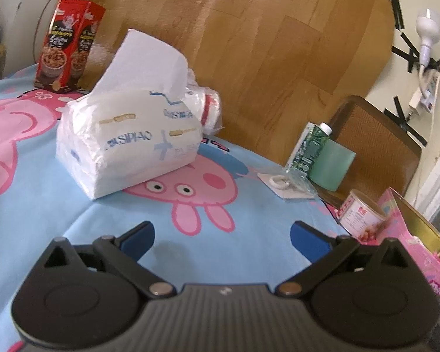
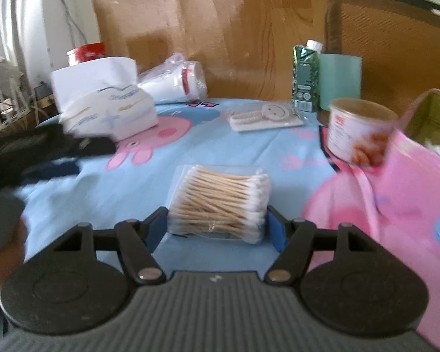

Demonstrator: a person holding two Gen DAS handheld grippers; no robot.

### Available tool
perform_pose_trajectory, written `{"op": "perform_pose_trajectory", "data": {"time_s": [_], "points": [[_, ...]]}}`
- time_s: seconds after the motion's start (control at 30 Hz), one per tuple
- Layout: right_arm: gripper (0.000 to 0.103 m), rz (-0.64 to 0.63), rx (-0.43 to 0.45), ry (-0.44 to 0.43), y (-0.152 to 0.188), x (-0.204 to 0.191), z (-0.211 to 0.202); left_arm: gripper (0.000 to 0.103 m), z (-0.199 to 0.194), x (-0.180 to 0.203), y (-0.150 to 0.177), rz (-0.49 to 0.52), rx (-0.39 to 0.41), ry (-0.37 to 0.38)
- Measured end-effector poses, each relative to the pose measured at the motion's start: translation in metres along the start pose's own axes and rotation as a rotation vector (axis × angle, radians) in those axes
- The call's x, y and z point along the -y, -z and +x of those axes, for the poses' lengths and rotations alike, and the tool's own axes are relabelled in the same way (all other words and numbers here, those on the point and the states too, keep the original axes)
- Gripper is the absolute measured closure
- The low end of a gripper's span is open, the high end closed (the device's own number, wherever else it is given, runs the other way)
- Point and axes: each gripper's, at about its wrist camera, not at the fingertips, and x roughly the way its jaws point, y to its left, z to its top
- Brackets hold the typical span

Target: Organize soft objects

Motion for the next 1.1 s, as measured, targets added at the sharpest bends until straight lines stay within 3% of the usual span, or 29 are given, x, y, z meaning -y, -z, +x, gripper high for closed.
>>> {"op": "perform_pose_trajectory", "data": {"time_s": [0.1,0.2,0.3,0.37,0.5,0.6,0.63,0.83,1.0,1.03,1.1], "points": [[0.031,0.012,0.022,0.018,0.020,0.003,-0.029,0.001,0.001,0.005,0.001,0.034,-0.015,0.022],[0.031,0.085,0.040,0.009,0.032,0.011,-0.048,0.010,0.002,0.013,0.002,0.043,-0.076,0.066],[0.031,0.171,0.057,-0.017,0.036,0.022,-0.056,0.016,-0.001,0.024,0.007,-0.031,-0.167,0.210],[0.031,0.208,0.066,-0.032,0.037,0.026,-0.057,0.024,0.002,0.041,0.012,-0.022,-0.253,0.301],[0.031,0.208,0.083,-0.041,0.037,0.025,-0.058,0.028,0.011,0.080,0.025,0.046,-0.369,0.375],[0.031,0.202,0.121,-0.048,0.040,0.027,-0.066,0.047,0.021,0.104,0.032,0.064,-0.440,0.433],[0.031,0.196,0.134,-0.040,0.040,0.028,-0.068,0.052,0.022,0.110,0.032,0.072,-0.444,0.449],[0.031,0.194,0.287,0.078,0.037,0.048,-0.101,0.053,0.017,0.168,0.016,0.177,-0.392,0.546],[0.031,0.172,0.428,0.249,0.030,0.073,-0.126,0.054,0.024,0.241,0.009,0.302,-0.333,0.622],[0.031,0.171,0.444,0.289,0.028,0.079,-0.129,0.052,0.028,0.254,0.010,0.321,-0.323,0.629],[0.030,0.177,0.465,0.356,0.023,0.095,-0.131,0.038,0.038,0.276,0.015,0.347,-0.314,0.622]]}}
